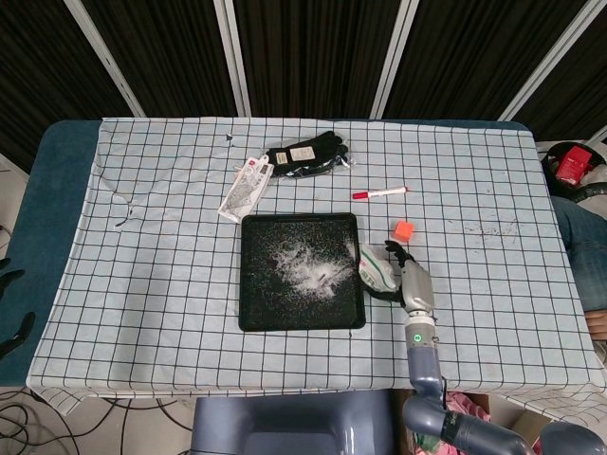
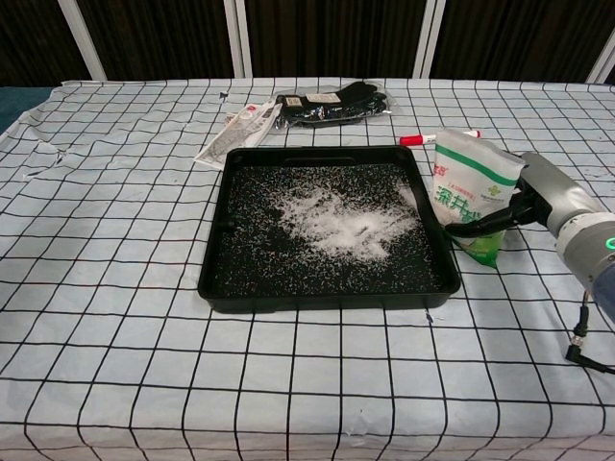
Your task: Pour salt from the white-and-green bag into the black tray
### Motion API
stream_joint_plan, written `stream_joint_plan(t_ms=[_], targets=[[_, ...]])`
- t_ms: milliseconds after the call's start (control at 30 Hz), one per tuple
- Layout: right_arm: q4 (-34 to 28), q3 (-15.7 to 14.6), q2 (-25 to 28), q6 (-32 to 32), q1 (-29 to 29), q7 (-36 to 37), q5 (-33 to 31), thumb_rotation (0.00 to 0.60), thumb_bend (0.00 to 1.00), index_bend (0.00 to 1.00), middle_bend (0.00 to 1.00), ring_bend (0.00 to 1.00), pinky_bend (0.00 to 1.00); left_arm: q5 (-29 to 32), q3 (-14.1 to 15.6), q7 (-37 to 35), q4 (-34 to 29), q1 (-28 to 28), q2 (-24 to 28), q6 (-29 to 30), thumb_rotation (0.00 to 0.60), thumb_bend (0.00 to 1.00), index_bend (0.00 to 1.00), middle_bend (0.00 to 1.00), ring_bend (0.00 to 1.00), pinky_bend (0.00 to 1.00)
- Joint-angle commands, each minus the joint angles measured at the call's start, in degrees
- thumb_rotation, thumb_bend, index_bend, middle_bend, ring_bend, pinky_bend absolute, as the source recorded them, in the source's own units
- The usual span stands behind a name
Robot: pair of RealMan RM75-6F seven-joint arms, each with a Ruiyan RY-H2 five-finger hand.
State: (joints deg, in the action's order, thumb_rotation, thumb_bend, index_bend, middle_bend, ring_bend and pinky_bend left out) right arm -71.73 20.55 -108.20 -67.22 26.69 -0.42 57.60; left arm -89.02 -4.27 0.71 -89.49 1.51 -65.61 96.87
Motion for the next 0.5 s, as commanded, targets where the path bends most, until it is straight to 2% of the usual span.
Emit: stream_joint_plan(t_ms=[33, 400, 500], targets=[[1.49, 0.53, -0.39, 0.34, -0.13, 1.05, -0.49, 0.600, 0.04, 0.19, 0.22, 0.21, 0.25, 0.16, -0.13, 0.22, -0.15, -0.09, -0.05, 0.01, 0.600, 0.32, 0.24, 0.14, 0.05, 0.08], [3.22, 1.23, -0.45, 1.34, -0.32, 4.03, -0.04, 0.600, 0.09, 0.29, 0.32, 0.36, 0.28, 0.35, -0.25, 0.63, -0.51, -0.17, 0.03, -0.48, 0.600, 0.32, 0.25, 0.14, 0.05, 0.08], [3.30, 1.07, -0.49, 1.74, -0.19, 4.30, 0.30, 0.600, 0.10, 0.32, 0.33, 0.37, 0.28, 0.33, -0.27, 0.66, -0.53, -0.22, 0.04, -0.50, 0.600, 0.32, 0.25, 0.14, 0.05, 0.08]])
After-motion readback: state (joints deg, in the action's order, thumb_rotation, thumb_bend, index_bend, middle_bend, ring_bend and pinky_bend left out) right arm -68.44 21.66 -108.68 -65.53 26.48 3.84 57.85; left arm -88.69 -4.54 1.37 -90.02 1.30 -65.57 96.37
